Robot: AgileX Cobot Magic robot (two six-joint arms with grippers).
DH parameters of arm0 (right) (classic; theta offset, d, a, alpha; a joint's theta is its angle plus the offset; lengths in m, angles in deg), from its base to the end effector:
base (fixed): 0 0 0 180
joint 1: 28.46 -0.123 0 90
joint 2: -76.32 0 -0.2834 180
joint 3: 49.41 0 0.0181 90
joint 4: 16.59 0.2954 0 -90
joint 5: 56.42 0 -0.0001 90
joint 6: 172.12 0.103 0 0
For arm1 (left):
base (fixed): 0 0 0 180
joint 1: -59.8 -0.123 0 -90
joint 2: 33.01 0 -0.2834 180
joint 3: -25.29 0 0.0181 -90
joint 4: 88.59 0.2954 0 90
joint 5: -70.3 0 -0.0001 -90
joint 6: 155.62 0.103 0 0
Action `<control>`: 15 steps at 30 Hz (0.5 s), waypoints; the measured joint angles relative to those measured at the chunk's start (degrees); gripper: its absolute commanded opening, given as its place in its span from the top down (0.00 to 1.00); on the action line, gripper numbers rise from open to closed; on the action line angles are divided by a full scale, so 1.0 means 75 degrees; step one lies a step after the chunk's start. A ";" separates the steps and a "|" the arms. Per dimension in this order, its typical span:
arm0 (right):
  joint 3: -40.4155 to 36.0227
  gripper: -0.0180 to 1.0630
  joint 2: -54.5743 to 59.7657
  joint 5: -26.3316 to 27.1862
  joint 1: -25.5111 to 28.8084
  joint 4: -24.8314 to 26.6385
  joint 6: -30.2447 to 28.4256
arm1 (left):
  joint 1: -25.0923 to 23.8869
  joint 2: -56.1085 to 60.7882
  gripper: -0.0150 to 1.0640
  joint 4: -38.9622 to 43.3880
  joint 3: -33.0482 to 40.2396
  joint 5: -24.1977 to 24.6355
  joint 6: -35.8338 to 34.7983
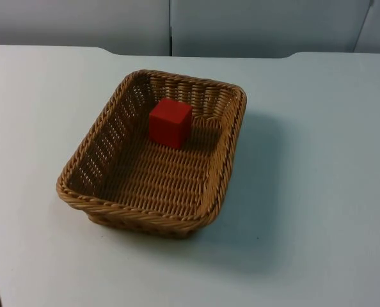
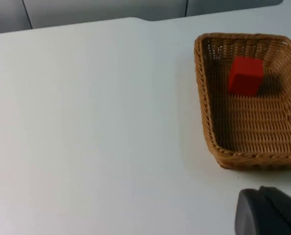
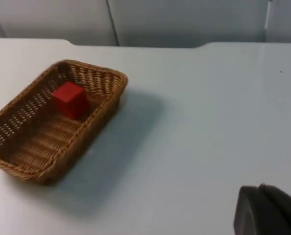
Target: Pick up the basket with the left hand and place the cube into the basket with the right hand.
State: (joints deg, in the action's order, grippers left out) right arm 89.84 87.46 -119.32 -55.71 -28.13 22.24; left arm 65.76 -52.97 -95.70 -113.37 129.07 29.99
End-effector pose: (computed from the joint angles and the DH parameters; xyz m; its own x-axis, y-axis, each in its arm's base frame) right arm 0.0400 -0.0001 0.3325 -0.4096 -0.0369 -0.9115 -0.2449 0.9670 0.0709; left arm 0.0713 -0.0184 0.3264 -0.4886 0.0843 -0.8684 0.2109 0.9772 -0.0238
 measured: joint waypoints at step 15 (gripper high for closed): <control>-0.0914 0.99 -0.0419 0.0047 -0.0013 0.1539 -0.1522 | 0.0000 0.1575 0.99 -0.0316 0.0551 0.0006 0.0788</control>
State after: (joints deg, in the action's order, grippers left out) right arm 82.99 84.31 -118.97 -55.81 -16.59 10.83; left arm 65.76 -41.16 -98.07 -109.23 129.11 35.90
